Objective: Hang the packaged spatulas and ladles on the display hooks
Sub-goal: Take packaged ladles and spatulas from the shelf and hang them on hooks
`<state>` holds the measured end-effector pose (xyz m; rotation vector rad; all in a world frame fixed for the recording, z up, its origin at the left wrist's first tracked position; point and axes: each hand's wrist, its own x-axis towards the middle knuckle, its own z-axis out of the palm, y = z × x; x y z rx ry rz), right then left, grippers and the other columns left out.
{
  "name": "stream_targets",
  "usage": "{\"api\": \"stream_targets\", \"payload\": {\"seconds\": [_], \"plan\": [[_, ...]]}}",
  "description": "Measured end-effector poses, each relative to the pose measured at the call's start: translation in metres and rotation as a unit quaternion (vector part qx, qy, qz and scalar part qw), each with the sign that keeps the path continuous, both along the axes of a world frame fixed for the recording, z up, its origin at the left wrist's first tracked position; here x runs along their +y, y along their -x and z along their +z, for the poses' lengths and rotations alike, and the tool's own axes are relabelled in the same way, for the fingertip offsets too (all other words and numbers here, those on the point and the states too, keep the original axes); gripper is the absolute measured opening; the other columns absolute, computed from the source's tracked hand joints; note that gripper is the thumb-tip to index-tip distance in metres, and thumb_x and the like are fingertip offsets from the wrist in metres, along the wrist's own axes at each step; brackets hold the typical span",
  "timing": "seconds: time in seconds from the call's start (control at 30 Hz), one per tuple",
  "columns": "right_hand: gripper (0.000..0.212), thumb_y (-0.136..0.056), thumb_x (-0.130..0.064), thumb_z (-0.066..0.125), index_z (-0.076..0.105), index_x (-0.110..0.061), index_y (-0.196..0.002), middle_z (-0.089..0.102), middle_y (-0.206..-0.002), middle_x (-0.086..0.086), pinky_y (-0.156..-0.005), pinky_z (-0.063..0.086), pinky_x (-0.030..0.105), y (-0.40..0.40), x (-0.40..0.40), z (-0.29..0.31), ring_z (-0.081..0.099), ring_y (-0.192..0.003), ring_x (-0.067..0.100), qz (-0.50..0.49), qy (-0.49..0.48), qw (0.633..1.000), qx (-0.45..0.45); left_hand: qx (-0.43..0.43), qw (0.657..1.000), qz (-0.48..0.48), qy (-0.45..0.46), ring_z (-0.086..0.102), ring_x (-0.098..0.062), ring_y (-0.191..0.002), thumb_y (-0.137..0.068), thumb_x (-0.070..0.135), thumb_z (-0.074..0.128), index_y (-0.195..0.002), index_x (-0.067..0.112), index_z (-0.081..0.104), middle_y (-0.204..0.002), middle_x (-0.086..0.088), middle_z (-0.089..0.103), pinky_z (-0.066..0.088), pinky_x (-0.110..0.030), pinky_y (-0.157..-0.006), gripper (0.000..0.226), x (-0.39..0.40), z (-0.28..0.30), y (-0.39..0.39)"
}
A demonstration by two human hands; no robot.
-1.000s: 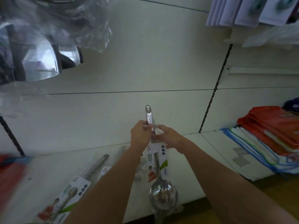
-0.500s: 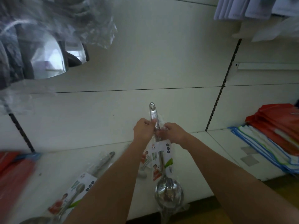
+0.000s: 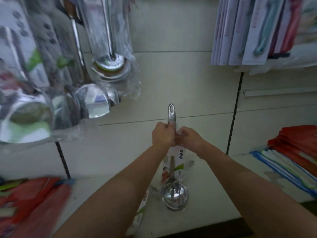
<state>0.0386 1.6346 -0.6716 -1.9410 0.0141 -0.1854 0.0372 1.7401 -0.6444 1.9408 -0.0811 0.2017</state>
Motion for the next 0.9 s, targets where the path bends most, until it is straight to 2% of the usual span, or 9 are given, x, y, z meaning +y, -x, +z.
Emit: {"api": "stream_targets", "payload": {"seconds": [0.03, 0.07, 0.13, 0.2, 0.4, 0.47, 0.57, 0.77, 0.9], "plan": [[0.031, -0.083, -0.006, 0.067, 0.042, -0.015, -0.068, 0.050, -0.072, 0.006, -0.063, 0.047, 0.026, 0.007, 0.000, 0.007, 0.052, -0.073, 0.018, 0.003, 0.008, 1.000, -0.003, -0.003, 1.000, -0.011, 0.003, 0.055, -0.018, -0.070, -0.096, 0.031, 0.045, -0.099, 0.002, 0.060, -0.097, -0.014, 0.064, 0.042, -0.019, -0.055, 0.033, 0.001, 0.007, 0.006], [0.031, -0.084, -0.007, 0.066, 0.041, -0.015, -0.069, 0.050, -0.071, 0.004, -0.059, 0.044, 0.021, 0.016, 0.001, 0.016, 0.052, -0.069, 0.017, 0.006, 0.015, 1.000, -0.006, -0.006, 1.000, -0.018, 0.008, 0.057, -0.021, -0.073, -0.097, 0.030, 0.045, -0.097, 0.003, 0.060, -0.096, -0.015, 0.063, 0.043, -0.020, -0.059, 0.032, 0.003, 0.015, 0.015], [0.030, -0.084, -0.007, 0.066, 0.041, -0.016, -0.069, 0.051, -0.070, 0.002, -0.055, 0.040, 0.020, 0.029, 0.001, 0.032, 0.051, -0.063, 0.013, 0.004, 0.030, 0.999, -0.016, -0.014, 0.999, -0.022, 0.029, 0.060, -0.029, -0.094, -0.096, 0.031, 0.045, -0.102, 0.000, 0.059, -0.104, -0.017, 0.063, 0.043, -0.028, -0.072, 0.034, 0.005, 0.027, 0.027], [0.031, -0.083, -0.006, 0.066, 0.041, -0.016, -0.069, 0.050, -0.069, 0.001, -0.055, 0.040, 0.020, 0.045, 0.003, 0.053, 0.050, -0.061, 0.011, -0.005, 0.052, 0.998, -0.035, -0.024, 0.998, -0.022, 0.045, 0.058, -0.031, -0.103, -0.096, 0.031, 0.045, -0.106, -0.001, 0.057, -0.108, -0.017, 0.062, 0.041, -0.031, -0.077, 0.035, 0.006, 0.045, 0.041], [0.026, -0.085, -0.006, 0.064, 0.042, -0.014, -0.071, 0.052, -0.071, 0.004, -0.058, 0.043, 0.022, 0.091, 0.007, 0.122, 0.053, -0.062, 0.013, -0.021, 0.074, 0.993, -0.093, -0.077, 0.994, -0.041, 0.059, 0.058, -0.032, -0.103, -0.096, 0.030, 0.043, -0.108, 0.000, 0.057, -0.109, -0.018, 0.062, 0.044, -0.034, -0.083, 0.034, 0.009, 0.110, 0.080], [0.021, -0.084, -0.007, 0.064, 0.044, -0.011, -0.077, 0.056, -0.078, 0.010, -0.071, 0.051, 0.034, 0.100, 0.007, 0.137, 0.059, -0.072, 0.021, -0.027, 0.071, 0.991, -0.108, -0.086, 0.993, -0.042, 0.069, 0.057, -0.032, -0.105, -0.095, 0.026, 0.045, -0.108, 0.002, 0.056, -0.111, -0.017, 0.061, 0.045, -0.036, -0.088, 0.029, 0.008, 0.127, 0.088], [0.022, -0.081, -0.006, 0.066, 0.045, -0.012, -0.078, 0.058, -0.080, 0.011, -0.084, 0.052, 0.047, 0.115, 0.008, 0.168, 0.061, -0.079, 0.025, -0.038, 0.067, 0.988, -0.134, -0.096, 0.989, -0.046, 0.101, 0.059, -0.031, -0.100, -0.090, 0.018, 0.048, -0.104, 0.006, 0.057, -0.108, -0.016, 0.062, 0.047, -0.036, -0.083, 0.021, 0.005, 0.156, 0.101], [0.021, -0.084, -0.008, 0.065, 0.045, -0.012, -0.080, 0.057, -0.080, 0.009, -0.082, 0.054, 0.041, 0.127, 0.013, 0.225, 0.062, -0.079, 0.025, -0.056, 0.063, 0.979, -0.184, -0.139, 0.980, -0.074, 0.120, 0.062, -0.032, -0.094, -0.081, 0.011, 0.050, -0.097, 0.009, 0.055, -0.102, -0.016, 0.064, 0.052, -0.040, -0.080, 0.017, 0.006, 0.213, 0.107], [0.017, -0.083, -0.012, 0.065, 0.048, -0.011, -0.087, 0.060, -0.089, 0.014, -0.088, 0.051, 0.046, 0.121, 0.021, 0.255, 0.063, -0.087, 0.027, -0.061, 0.091, 0.975, -0.192, -0.170, 0.975, -0.077, 0.119, 0.056, -0.025, -0.082, -0.081, 0.011, 0.051, -0.094, 0.010, 0.053, -0.096, -0.012, 0.062, 0.042, -0.029, -0.063, 0.013, 0.015, 0.240, 0.100]]}}
